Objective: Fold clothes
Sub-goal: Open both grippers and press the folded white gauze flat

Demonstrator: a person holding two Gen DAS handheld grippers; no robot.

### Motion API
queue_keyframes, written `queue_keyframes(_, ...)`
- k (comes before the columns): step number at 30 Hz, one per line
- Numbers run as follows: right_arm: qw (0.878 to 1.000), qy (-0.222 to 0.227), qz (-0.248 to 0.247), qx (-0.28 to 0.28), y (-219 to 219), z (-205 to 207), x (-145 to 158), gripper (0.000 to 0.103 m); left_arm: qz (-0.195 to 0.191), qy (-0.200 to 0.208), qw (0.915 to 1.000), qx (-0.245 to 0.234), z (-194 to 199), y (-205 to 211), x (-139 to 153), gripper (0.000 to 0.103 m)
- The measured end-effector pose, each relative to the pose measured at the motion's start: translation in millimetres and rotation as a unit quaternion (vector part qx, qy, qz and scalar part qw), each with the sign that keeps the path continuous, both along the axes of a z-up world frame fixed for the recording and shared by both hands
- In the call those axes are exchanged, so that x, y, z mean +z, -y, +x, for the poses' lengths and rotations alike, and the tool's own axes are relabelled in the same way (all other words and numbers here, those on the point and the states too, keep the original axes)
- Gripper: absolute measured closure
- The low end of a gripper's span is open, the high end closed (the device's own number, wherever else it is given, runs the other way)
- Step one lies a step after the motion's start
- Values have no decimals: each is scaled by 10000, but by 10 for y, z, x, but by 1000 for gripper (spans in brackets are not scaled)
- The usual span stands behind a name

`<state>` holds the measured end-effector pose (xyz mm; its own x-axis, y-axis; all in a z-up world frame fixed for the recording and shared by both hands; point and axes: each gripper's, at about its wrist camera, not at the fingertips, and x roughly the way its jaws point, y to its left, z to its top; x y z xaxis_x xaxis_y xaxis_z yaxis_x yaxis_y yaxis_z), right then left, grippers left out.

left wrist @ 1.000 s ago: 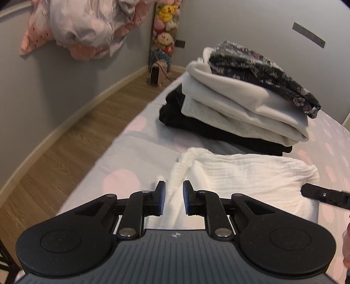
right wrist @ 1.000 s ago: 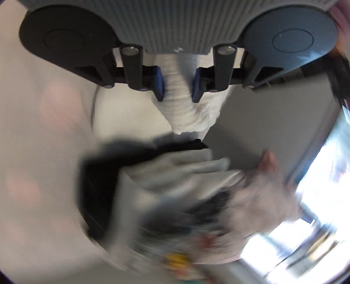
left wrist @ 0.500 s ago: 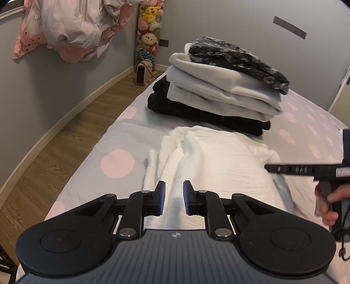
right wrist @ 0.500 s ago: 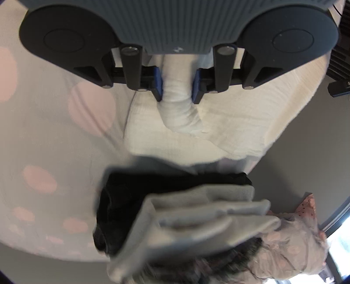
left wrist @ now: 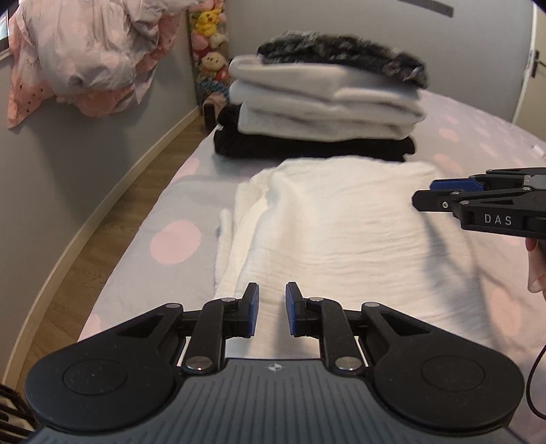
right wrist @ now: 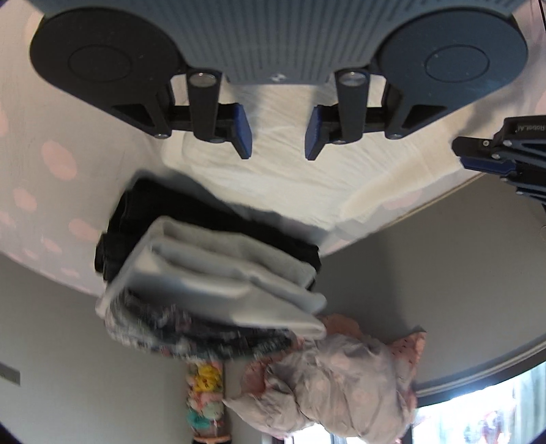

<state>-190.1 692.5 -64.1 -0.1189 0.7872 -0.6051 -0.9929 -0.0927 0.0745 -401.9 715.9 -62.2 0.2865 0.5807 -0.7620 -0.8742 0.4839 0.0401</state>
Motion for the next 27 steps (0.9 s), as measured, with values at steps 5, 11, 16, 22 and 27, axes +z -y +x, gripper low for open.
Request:
queue_keyframes(5,9995,-106,-273,-120,-170,24,-281,66,-176,-52,9998,98,-63,-171,-243,83)
queue_keyframes(11,9989,-259,-301,-256,-292,56,-471,66,-454,285,9980,334,-197,-354,-423,70)
queue_keyframes(16,9990,-178,-330,-241,-300,39,-446,66,-480,382,9971,441,-234,-325,-390,68)
queue_keyframes(22,9991,-280,-120,-286,-91,66,-103,65,-141,479,9970,588,-273,-131,-151,68)
queue_keyframes(27,9993,-357,-22,112,325,39,123,65,153,517,9979,367,-322,122,67,68)
